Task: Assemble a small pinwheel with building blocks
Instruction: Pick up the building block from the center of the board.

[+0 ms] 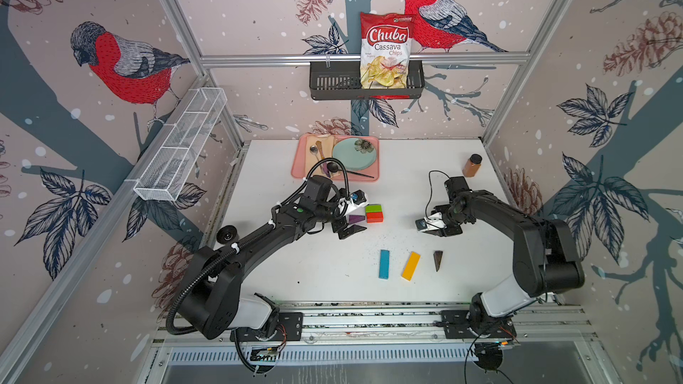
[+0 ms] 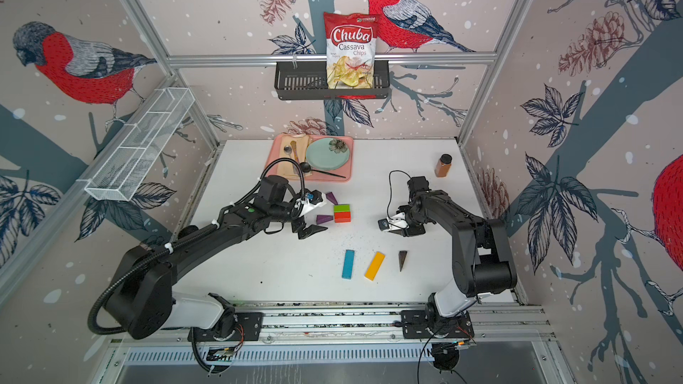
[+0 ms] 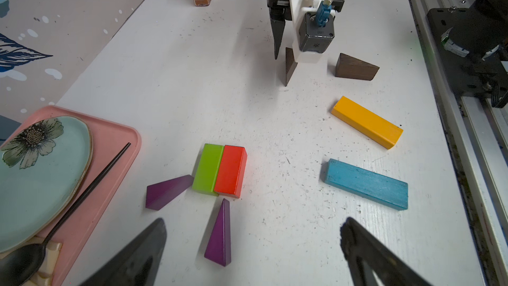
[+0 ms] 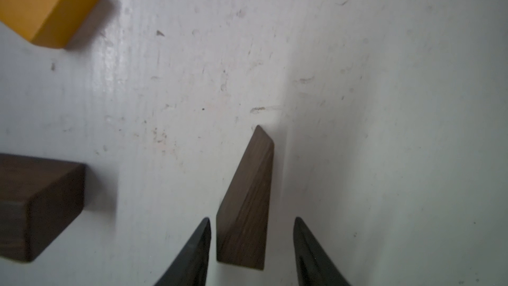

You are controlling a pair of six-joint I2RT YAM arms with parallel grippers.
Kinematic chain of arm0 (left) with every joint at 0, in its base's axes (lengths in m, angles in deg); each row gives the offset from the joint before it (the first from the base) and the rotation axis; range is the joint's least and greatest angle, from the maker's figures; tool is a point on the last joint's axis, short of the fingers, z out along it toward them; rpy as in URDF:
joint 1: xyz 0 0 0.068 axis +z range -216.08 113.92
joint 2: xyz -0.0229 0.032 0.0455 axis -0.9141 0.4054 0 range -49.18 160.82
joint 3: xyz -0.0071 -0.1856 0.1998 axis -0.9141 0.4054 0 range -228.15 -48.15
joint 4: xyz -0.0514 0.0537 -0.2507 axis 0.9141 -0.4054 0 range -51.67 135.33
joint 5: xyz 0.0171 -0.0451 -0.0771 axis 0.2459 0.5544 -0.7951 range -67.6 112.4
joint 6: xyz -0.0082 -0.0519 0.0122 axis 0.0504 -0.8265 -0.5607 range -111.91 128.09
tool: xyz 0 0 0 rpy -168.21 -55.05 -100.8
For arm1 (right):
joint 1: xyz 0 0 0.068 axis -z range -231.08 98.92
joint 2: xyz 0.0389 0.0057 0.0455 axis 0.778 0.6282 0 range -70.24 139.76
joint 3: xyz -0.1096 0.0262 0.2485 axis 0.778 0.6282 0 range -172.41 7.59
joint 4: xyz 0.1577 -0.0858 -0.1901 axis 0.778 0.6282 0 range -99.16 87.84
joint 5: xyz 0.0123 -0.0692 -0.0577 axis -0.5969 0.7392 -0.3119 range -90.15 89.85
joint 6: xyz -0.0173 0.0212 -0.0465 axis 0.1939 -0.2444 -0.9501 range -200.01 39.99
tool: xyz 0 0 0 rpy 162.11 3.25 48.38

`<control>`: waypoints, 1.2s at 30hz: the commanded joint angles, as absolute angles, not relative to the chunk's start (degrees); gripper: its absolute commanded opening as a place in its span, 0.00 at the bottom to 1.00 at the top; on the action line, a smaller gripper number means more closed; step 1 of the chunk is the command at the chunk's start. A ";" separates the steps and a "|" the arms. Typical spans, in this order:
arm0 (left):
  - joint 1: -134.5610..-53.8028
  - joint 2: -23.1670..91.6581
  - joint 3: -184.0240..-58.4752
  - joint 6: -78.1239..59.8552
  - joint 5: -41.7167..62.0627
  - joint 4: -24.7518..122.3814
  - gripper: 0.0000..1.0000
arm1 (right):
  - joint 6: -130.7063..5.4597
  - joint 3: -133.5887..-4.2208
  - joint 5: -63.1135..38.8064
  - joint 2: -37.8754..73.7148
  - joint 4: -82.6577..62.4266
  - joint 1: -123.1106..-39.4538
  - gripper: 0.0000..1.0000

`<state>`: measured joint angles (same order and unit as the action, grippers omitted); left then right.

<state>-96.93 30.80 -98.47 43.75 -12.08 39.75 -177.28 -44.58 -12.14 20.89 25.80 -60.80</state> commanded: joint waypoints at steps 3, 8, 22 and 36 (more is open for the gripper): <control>-96.76 31.81 -99.32 45.43 -12.57 39.44 0.98 | -176.92 -44.81 -11.15 21.15 28.10 -60.88 0.43; -96.82 33.12 -100.17 45.83 -12.56 39.34 0.98 | -176.69 -44.35 -10.90 21.39 28.45 -61.26 0.40; -96.83 33.96 -100.90 46.32 -11.90 38.14 0.98 | -176.29 -46.13 -10.97 23.97 27.40 -62.33 0.33; -96.00 35.62 -103.03 47.55 -11.22 36.44 0.98 | -176.64 -47.81 -10.71 23.97 27.62 -62.24 0.21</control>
